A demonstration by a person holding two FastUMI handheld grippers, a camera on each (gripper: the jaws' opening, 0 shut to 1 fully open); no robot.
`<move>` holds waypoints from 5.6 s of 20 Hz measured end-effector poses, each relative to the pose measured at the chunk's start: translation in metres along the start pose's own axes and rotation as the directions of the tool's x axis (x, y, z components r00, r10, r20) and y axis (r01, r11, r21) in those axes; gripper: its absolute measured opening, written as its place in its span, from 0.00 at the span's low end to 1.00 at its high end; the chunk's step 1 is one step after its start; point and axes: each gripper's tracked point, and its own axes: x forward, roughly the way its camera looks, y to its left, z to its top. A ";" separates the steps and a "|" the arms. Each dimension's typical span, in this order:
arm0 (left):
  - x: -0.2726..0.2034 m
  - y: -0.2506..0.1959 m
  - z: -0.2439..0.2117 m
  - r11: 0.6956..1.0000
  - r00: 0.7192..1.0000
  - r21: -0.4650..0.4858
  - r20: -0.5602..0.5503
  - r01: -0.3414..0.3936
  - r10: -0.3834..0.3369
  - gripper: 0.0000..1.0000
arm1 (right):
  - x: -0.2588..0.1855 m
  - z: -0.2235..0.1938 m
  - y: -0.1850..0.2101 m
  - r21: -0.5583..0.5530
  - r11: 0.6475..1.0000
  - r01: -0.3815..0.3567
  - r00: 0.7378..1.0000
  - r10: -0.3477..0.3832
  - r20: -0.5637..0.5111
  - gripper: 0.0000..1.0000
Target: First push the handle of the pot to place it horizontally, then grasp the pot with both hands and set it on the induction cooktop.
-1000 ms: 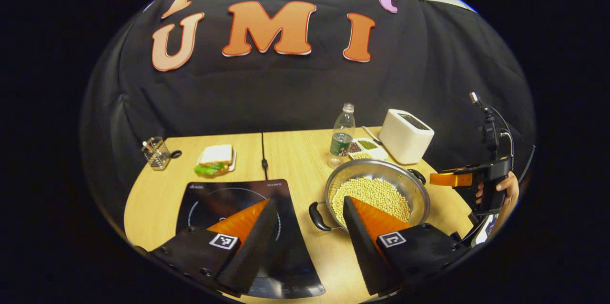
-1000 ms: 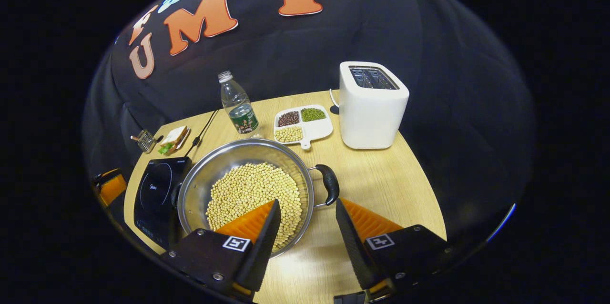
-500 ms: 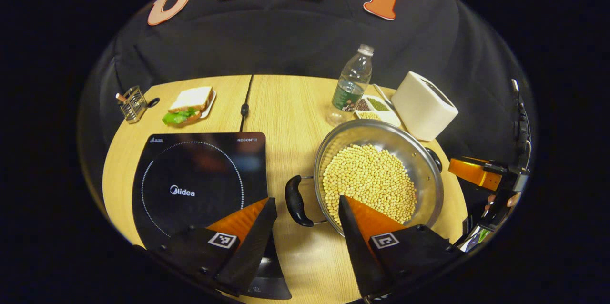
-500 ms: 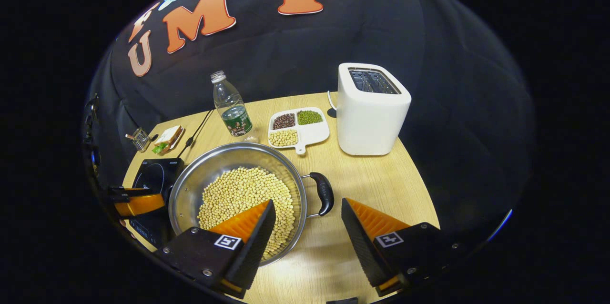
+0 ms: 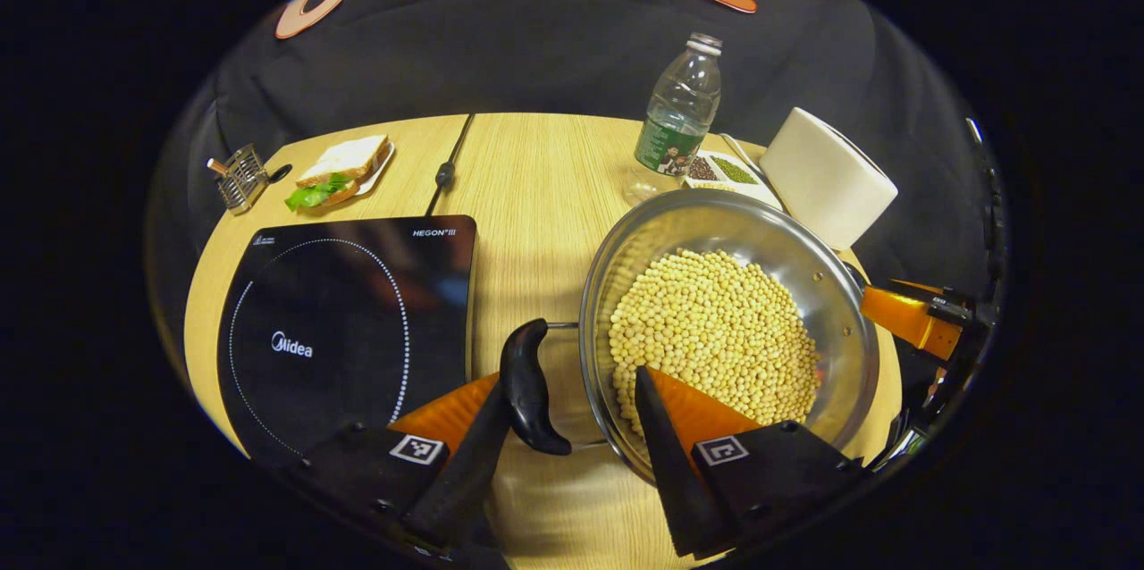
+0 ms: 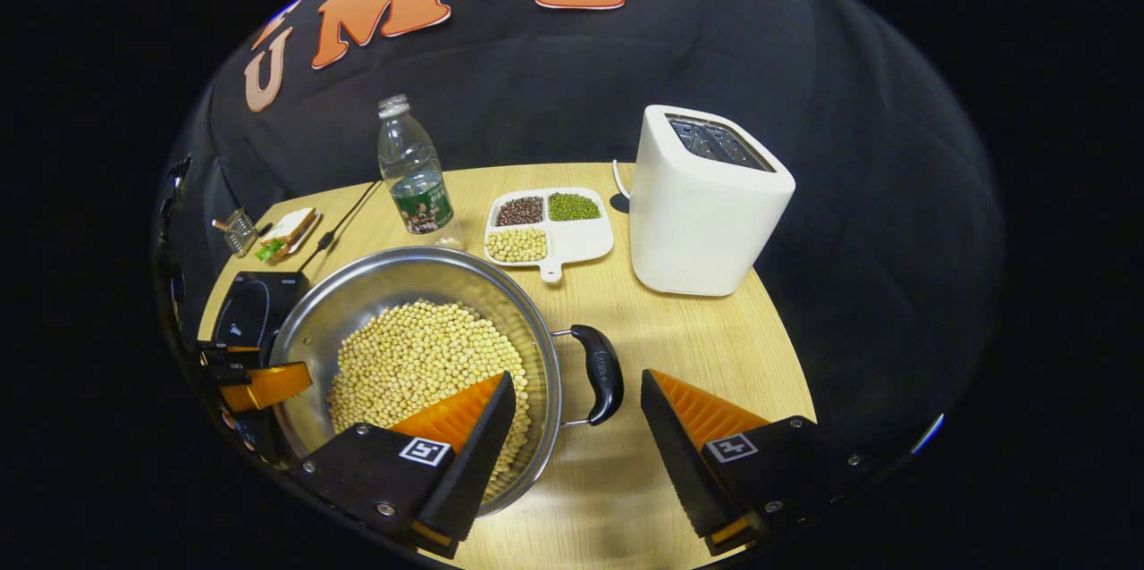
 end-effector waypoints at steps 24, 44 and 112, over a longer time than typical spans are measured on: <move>0.046 0.011 0.047 0.984 0.970 0.102 0.209 -0.146 0.122 0.84 | 0.035 -0.029 0.000 0.006 0.998 0.064 0.996 -0.064 -0.062 0.71; -0.010 0.028 0.073 0.981 0.934 0.095 0.331 -0.171 0.131 0.79 | 0.020 -0.018 0.004 0.035 0.997 0.070 0.995 -0.073 0.065 0.57; -0.087 0.341 0.069 0.940 0.898 -0.050 0.280 -0.338 0.338 0.79 | 0.041 -0.001 -0.029 -0.044 0.992 -0.115 0.993 0.116 0.006 0.57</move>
